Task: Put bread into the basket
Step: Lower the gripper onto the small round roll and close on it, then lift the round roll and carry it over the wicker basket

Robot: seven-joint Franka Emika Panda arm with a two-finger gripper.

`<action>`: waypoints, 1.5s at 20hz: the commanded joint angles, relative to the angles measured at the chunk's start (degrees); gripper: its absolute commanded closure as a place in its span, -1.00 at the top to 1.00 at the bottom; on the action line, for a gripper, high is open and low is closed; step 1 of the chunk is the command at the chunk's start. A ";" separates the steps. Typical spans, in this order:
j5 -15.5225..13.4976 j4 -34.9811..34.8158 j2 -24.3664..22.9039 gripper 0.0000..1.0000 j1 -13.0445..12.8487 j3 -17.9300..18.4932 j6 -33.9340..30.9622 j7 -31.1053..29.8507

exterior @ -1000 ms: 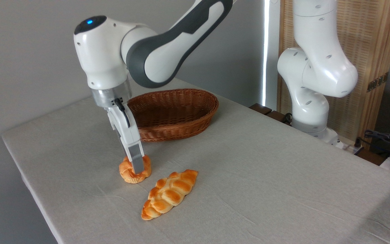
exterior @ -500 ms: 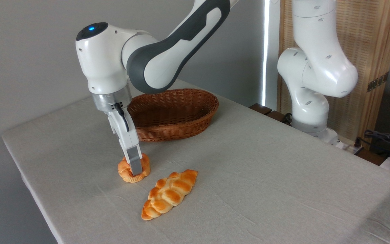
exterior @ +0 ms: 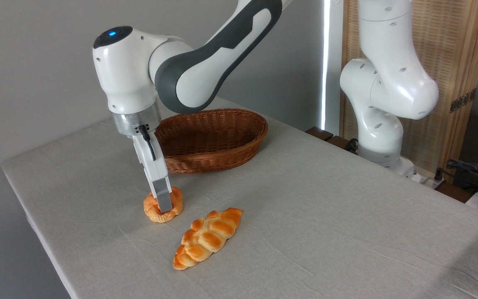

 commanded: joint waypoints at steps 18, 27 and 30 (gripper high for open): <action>-19.25 0.68 -10.44 -0.75 1.48 1.59 -5.26 -5.17; -18.99 -0.55 -11.86 -0.64 -7.74 -0.08 -16.44 -7.11; -18.20 -2.48 -11.33 -0.52 -10.56 -0.08 -15.65 -6.85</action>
